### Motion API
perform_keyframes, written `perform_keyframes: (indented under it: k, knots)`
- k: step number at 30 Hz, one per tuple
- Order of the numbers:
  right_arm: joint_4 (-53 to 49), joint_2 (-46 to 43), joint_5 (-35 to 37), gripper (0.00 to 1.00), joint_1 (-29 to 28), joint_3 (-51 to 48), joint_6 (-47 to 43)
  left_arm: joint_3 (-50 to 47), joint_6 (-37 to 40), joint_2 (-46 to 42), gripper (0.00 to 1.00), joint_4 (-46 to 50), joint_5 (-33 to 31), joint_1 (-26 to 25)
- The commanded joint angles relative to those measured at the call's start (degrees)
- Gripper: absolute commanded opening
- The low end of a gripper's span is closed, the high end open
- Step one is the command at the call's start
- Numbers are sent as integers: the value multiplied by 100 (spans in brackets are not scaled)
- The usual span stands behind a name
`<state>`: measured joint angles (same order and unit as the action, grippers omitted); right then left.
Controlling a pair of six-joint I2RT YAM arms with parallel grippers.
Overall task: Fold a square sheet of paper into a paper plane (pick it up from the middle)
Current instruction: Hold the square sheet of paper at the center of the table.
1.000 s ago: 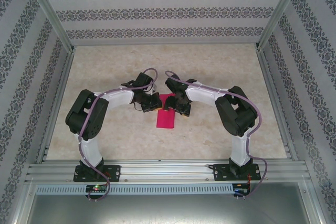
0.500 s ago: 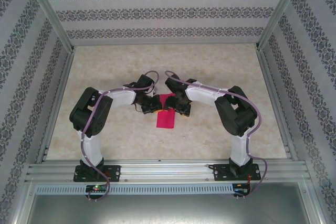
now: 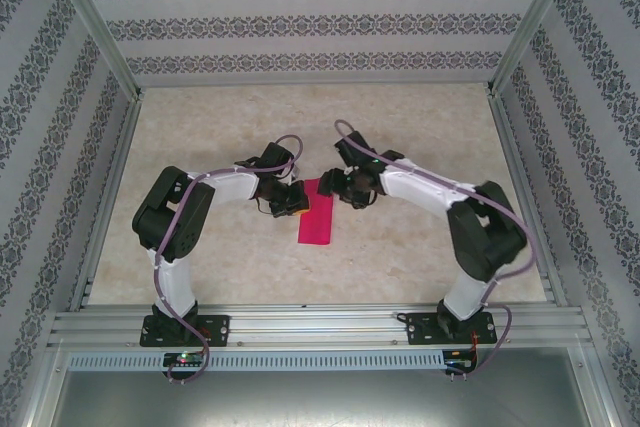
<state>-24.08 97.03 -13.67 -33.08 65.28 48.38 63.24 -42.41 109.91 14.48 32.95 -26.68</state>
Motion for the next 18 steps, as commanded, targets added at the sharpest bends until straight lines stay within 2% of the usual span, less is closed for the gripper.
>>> perform_keyframes:
  k: [1, 4, 8, 12, 18]
  knots:
    - [1387, -31, -943, 42, 31, -478, 130, -159, 121, 172, 0, 205, -228, -82]
    - [1810, 338, -1604, 18, -17, -486, 281, -160, 121, 183, 0, 187, -214, -77]
    - [1702, 606, -1501, 4, -80, -432, 276, -152, 123, 198, 0, 194, -211, -75]
    - [1683, 598, -1428, 0, -32, -555, 234, -151, 121, 198, 0, 196, -205, -78]
    - [1748, 610, -1434, 0, 12, -800, 172, -161, 132, 206, 0, 196, -214, -79]
